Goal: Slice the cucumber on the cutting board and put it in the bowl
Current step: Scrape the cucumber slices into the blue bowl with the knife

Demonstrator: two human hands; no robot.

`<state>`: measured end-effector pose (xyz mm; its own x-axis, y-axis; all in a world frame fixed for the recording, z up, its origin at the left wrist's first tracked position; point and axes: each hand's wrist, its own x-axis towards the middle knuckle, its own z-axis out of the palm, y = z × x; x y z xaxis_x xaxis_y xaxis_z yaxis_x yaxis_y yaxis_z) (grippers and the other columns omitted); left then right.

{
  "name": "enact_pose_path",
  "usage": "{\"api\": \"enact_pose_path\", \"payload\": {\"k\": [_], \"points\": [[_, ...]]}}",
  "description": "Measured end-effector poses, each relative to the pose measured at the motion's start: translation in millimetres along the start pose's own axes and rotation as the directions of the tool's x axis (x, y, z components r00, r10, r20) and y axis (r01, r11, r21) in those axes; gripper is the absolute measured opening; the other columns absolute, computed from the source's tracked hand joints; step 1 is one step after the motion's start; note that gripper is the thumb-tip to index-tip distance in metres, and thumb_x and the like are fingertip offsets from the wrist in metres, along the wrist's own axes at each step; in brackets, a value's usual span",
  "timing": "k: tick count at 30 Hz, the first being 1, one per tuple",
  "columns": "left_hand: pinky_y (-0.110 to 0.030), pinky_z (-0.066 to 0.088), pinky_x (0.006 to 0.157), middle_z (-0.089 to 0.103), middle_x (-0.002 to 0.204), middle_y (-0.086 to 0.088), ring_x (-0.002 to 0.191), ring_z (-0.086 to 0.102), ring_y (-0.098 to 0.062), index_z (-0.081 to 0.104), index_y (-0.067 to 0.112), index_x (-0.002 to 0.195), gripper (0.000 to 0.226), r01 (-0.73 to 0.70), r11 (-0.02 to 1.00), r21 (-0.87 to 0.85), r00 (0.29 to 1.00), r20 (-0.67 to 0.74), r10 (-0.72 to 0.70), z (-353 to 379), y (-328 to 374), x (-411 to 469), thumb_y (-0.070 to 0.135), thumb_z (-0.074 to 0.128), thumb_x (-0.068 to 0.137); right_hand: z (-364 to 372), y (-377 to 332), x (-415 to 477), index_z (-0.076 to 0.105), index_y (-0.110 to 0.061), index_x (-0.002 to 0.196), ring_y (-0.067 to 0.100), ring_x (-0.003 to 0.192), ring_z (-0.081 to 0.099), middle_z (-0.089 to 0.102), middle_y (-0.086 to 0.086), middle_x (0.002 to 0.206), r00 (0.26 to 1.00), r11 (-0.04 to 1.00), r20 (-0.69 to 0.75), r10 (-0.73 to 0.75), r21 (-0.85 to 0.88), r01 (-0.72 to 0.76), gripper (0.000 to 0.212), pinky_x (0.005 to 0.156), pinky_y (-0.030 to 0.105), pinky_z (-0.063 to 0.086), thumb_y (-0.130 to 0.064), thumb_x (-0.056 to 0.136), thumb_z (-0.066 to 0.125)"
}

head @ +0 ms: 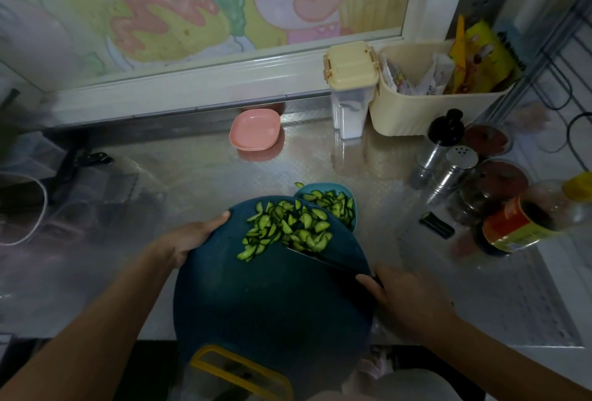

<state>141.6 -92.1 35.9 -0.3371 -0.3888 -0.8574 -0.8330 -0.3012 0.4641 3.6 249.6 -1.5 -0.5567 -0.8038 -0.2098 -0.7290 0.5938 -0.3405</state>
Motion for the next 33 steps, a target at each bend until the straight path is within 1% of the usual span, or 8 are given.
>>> {"api": "enact_pose_path", "payload": {"k": [4,9,13,15,18,21,23,33], "points": [[-0.049,0.05,0.09,0.069,0.106,-0.019,0.098,0.065,-0.035,0.063,0.001,0.113,0.074,-0.004,1.0,-0.016,1.0,-0.024,0.004,-5.4,-2.8,-0.3,0.057,0.061,0.065,-8.0,5.7,4.0,0.033,-0.032,0.072,0.015,0.077,0.058,0.062,-0.003,0.086,1.0,0.997,0.014,-0.01,0.075,0.009,0.039,0.051,0.024,0.025,-0.062,0.092,0.016],[-0.051,0.048,0.092,0.068,0.106,-0.02,0.099,0.064,-0.036,0.063,0.0,0.112,0.072,-0.005,0.998,-0.055,0.999,-0.041,0.003,-11.8,-6.5,-1.3,0.055,0.062,0.065,0.3,22.8,9.0,0.047,-0.029,0.091,0.015,0.075,0.058,0.063,-0.005,0.087,0.998,1.0,-0.062,-0.017,-0.017,0.016,0.073,0.059,0.028,0.034,-0.072,0.076,-0.01],[-0.048,0.05,0.09,0.069,0.105,-0.019,0.099,0.065,-0.035,0.064,0.002,0.111,0.069,0.007,0.998,-0.058,0.999,-0.043,-0.009,-14.6,-8.1,-2.8,0.055,0.06,0.068,0.5,29.6,15.6,0.04,-0.033,0.088,0.015,0.079,0.062,0.066,-0.003,0.091,1.0,0.998,-0.028,0.013,-0.059,-0.014,0.108,0.061,0.027,0.035,-0.075,0.04,-0.047],[-0.049,0.049,0.091,0.069,0.105,-0.019,0.099,0.064,-0.036,0.064,0.002,0.11,0.066,0.006,0.997,-0.073,0.999,-0.048,-0.009,-17.0,-9.5,-3.8,0.055,0.06,0.07,-3.5,31.8,19.7,0.046,-0.03,0.097,0.015,0.084,0.063,0.066,-0.002,0.093,1.0,0.994,-0.001,0.007,-0.105,-0.007,0.11,0.062,0.026,0.034,-0.076,0.049,-0.042],[-0.052,0.048,0.092,0.068,0.106,-0.02,0.1,0.064,-0.037,0.063,0.001,0.112,0.071,0.0,0.998,-0.068,0.995,-0.097,-0.006,-23.4,-10.9,-4.9,0.056,0.063,0.068,-9.2,34.0,27.3,0.049,-0.025,0.107,0.018,0.093,0.063,0.066,0.0,0.103,0.999,0.996,0.045,0.022,-0.084,-0.018,0.072,0.066,0.028,0.038,-0.07,0.085,-0.003],[-0.05,0.049,0.091,0.068,0.107,-0.021,0.1,0.064,-0.037,0.062,0.001,0.113,0.067,-0.006,0.997,-0.079,0.995,-0.096,-0.002,-29.2,-11.5,-8.5,0.055,0.059,0.074,-11.9,40.1,31.1,0.049,-0.027,0.103,0.016,0.089,0.063,0.066,-0.003,0.097,1.0,0.998,0.005,0.019,-0.059,-0.019,0.112,0.064,0.028,0.038,-0.08,0.051,-0.034],[-0.05,0.048,0.092,0.068,0.106,-0.021,0.1,0.063,-0.036,0.063,0.001,0.11,0.06,-0.009,0.997,-0.079,0.994,-0.107,0.001,-31.7,-11.9,-10.3,0.053,0.055,0.081,-12.0,44.7,32.1,0.049,-0.028,0.101,0.014,0.085,0.062,0.065,-0.004,0.094,0.999,0.998,-0.01,0.042,-0.038,-0.043,0.126,0.062,0.027,0.038,-0.078,0.035,-0.046],[-0.049,0.048,0.092,0.07,0.102,-0.019,0.097,0.064,-0.035,0.064,0.004,0.107,0.051,-0.083,0.993,-0.082,0.981,-0.182,0.067,-56.6,-19.4,-19.1,0.05,0.053,0.086,-15.0,51.4,44.6,0.055,-0.028,0.096,0.014,0.084,0.062,0.066,-0.003,0.094,0.997,0.996,-0.041,0.063,-0.059,-0.066,0.126,0.067,0.029,0.046,-0.08,0.038,-0.044]]}}
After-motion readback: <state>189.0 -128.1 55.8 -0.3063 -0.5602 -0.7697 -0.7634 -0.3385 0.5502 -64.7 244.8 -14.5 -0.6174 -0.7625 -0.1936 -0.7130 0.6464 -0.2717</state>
